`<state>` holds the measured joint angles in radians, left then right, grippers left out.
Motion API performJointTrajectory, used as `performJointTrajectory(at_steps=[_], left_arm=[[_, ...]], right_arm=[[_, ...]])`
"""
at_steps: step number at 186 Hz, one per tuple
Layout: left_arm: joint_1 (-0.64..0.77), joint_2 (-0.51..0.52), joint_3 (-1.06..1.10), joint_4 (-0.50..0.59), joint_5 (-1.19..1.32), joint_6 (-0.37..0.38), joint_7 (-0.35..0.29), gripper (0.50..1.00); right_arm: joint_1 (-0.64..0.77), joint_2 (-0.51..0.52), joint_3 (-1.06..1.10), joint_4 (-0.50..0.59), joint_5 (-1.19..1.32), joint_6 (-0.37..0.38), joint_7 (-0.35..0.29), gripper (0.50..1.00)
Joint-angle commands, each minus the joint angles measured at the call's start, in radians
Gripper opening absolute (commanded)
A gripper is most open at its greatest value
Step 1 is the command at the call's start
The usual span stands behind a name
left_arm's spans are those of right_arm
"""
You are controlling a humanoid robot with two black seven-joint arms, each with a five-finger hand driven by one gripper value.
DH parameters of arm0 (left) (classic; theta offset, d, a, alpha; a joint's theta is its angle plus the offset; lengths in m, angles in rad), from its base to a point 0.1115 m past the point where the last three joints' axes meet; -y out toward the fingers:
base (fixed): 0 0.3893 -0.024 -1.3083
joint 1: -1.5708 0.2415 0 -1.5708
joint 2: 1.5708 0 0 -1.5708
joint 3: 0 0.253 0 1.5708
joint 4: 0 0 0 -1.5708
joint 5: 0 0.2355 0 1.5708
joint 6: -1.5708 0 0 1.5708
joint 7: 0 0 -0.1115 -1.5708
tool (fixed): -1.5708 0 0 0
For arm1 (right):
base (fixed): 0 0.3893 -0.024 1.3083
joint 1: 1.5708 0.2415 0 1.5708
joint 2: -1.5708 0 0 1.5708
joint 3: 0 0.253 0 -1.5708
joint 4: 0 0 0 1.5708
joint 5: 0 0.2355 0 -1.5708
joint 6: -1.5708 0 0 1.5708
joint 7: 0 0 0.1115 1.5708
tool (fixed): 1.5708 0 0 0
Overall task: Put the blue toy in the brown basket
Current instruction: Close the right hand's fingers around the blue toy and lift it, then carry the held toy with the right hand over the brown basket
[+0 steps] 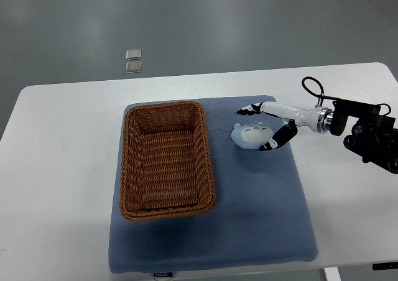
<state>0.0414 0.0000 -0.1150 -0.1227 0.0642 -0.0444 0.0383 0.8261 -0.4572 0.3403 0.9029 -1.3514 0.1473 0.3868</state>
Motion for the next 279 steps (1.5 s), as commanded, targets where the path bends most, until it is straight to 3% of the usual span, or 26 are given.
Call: performJointTrajectory(at_steps=[1,38,48,66,73,135,159,205,247,279], left_arm=[[0.0,0.0,0.0,0.0,0.0,0.0,0.0,1.0],[0.0,0.0,0.0,0.0,0.0,0.0,-0.001,1.0],[0.0,0.0,0.0,0.0,0.0,0.001,0.0,1.0],[0.0,0.0,0.0,0.0,-0.001,0.0,0.0,1.0],[0.0,0.0,0.0,0.0,0.0,0.0,0.0,1.0],[0.0,0.0,0.0,0.0,0.0,0.0,0.0,1.0],[0.0,0.0,0.0,0.0,0.0,0.0,0.0,1.0],[0.0,0.0,0.0,0.0,0.0,0.0,0.0,1.0],[0.0,0.0,0.0,0.0,0.0,0.0,0.0,1.0],[0.0,0.0,0.0,0.0,0.0,0.0,0.0,1.0]], right_arm=[[-0.004,0.0,-0.001,-0.001,0.0,-0.006,-0.002,0.854],[-0.005,0.0,-0.035,-0.006,-0.002,-0.008,-0.002,0.756],[-0.007,-0.001,-0.037,-0.009,-0.002,-0.011,-0.002,0.697],[-0.005,0.0,-0.037,-0.009,0.0,-0.017,0.0,0.535],[-0.004,0.0,-0.035,-0.009,0.0,-0.017,0.0,0.5],[0.042,0.009,-0.015,-0.007,0.017,-0.018,0.01,0.5],[0.102,0.023,-0.014,-0.006,0.02,-0.02,0.084,0.5],[0.162,0.163,-0.015,0.002,0.018,-0.029,0.109,0.5],[0.206,0.354,-0.034,0.002,0.015,-0.037,0.106,0.5],[0.202,0.405,-0.043,0.002,0.006,-0.025,0.093,0.5]])
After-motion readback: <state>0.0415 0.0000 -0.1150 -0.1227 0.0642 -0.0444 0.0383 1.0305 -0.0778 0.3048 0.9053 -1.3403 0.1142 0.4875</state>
